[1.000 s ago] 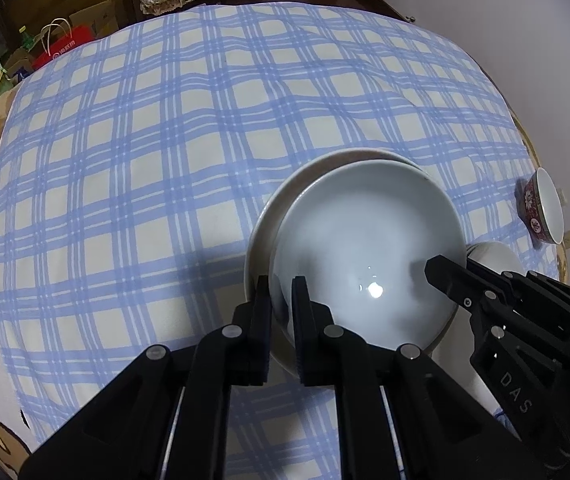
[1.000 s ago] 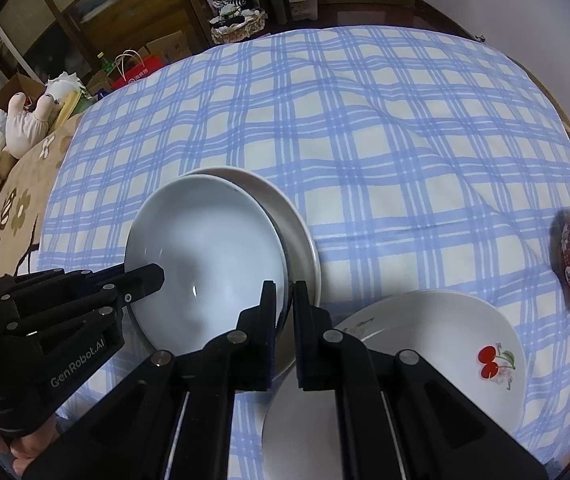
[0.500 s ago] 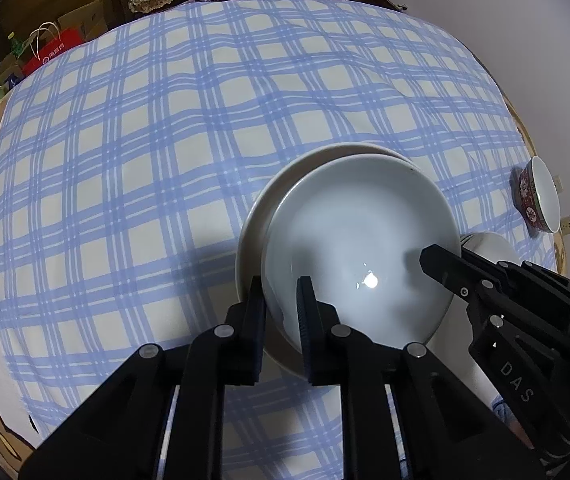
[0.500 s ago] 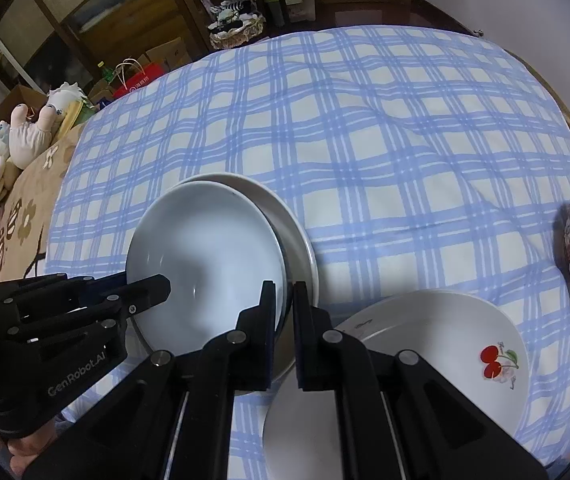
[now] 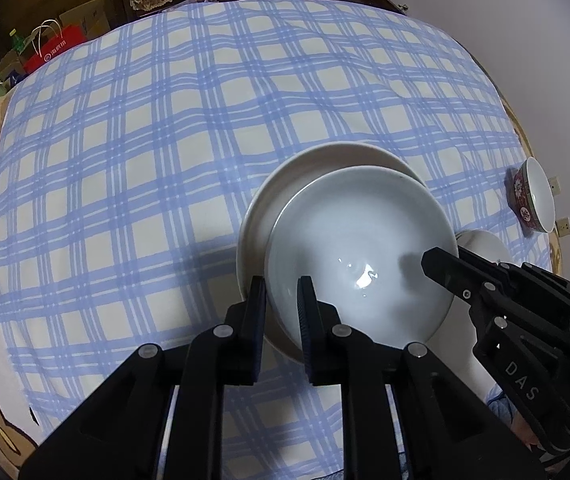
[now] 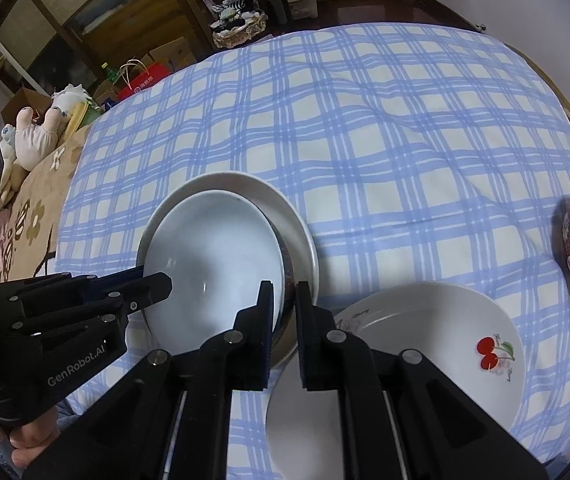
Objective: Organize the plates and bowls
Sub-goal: 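Lower the held white bowl into the other white bowl with both tools, then open both tools to release the bowl on the stack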
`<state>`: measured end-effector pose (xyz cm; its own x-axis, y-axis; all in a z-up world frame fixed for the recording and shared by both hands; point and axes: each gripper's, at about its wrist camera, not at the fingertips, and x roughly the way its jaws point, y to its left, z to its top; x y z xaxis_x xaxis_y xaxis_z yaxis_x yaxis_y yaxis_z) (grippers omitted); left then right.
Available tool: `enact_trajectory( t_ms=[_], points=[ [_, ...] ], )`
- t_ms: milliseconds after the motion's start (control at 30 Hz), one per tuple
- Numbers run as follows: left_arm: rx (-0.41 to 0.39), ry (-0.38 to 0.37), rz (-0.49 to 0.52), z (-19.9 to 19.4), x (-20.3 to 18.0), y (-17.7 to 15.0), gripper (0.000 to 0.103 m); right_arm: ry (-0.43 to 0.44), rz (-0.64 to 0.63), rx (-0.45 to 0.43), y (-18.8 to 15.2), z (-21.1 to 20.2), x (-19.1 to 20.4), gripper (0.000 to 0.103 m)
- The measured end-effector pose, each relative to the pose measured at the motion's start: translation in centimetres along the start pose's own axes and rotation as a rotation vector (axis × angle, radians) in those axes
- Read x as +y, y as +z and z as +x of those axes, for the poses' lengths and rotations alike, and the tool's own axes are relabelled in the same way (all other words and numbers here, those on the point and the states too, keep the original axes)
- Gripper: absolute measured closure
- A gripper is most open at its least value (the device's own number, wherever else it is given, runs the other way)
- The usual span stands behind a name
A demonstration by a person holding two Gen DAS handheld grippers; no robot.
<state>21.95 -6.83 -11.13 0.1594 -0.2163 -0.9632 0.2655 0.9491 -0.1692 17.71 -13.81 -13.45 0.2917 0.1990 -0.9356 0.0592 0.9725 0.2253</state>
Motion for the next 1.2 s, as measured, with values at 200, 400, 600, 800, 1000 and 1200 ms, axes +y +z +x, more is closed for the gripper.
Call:
enact_trajectory(
  t_ms=[200, 400, 600, 800, 1000, 1200],
  points=[
    [0.013, -0.006, -0.008, 0.0, 0.1, 0.0, 0.087, 0.003, -0.001, 0.003, -0.3, -0.2, 0.1, 0.092],
    [-0.050, 0.072, 0.060, -1.5, -0.8, -0.3, 0.074, -0.048, -0.031, -0.007, -0.2, -1.2, 0.2, 0.091],
    [-0.068, 0.110, 0.080, -2.3, -0.4, -0.9, 0.056, -0.040, -0.005, -0.013, -0.5, -1.8, -0.5, 0.091],
    [-0.081, 0.130, 0.060, -3.2, -0.1, -1.2, 0.036, -0.058, -0.004, -0.044, -1.0, -3.3, -1.0, 0.068],
    [-0.089, 0.136, 0.041, -4.4, 0.1, -1.2, 0.023, -0.087, 0.006, -0.127, -1.0, -5.8, -1.8, 0.034],
    [-0.119, 0.135, -0.016, -5.9, 0.7, -1.2, 0.020, -0.108, 0.010, -0.189, -0.8, -8.1, -3.0, 0.011]
  ],
)
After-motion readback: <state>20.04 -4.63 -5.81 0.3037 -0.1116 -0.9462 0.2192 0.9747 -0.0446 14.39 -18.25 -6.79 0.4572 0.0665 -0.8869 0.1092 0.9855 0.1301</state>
